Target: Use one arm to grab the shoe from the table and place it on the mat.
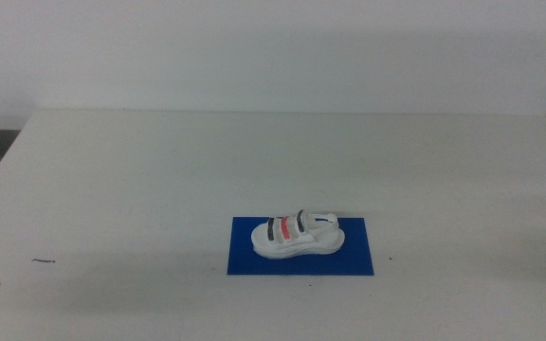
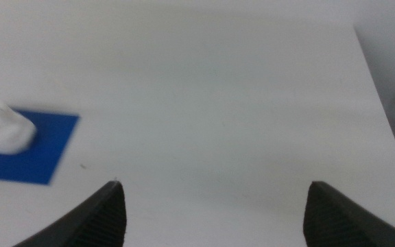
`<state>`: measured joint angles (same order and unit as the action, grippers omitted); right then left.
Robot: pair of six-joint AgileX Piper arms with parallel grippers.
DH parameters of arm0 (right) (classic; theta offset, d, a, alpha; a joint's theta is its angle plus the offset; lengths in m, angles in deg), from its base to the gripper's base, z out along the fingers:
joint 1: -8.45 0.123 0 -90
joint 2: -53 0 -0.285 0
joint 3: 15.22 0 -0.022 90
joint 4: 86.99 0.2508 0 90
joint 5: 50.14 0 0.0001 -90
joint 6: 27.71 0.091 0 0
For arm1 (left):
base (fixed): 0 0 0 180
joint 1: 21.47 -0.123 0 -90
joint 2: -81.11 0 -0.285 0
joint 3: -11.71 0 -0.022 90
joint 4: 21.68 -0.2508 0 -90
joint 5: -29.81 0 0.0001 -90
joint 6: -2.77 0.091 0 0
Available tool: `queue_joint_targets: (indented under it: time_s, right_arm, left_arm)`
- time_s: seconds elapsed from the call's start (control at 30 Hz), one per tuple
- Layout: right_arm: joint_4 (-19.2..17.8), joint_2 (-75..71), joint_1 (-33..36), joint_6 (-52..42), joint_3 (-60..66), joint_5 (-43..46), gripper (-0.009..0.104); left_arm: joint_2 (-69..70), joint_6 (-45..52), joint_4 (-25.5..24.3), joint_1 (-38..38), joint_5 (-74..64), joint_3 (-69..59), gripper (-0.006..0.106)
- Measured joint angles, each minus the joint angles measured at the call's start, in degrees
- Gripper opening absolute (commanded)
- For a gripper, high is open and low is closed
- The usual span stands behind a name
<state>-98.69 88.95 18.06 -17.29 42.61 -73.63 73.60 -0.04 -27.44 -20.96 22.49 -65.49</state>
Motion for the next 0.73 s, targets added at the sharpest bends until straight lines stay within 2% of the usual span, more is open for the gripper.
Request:
queue_joint_targets:
  time_s: [0.17,0.37,0.73]
  right_arm:
    - [3.0,-11.9,0.0,0.0,7.3,3.4,0.065]
    - [3.4,-22.5,-1.5,0.0,15.7,6.1,0.065]
    - [3.7,-27.9,-3.8,0.9,19.2,4.9,0.065]
  left_arm:
    - [0.0,0.0,0.0,0.0,0.0,0.0,0.094]
    - [0.0,0.0,0.0,0.0,0.0,0.0,0.094]
    - [0.0,0.0,0.0,0.0,0.0,0.0,0.094]
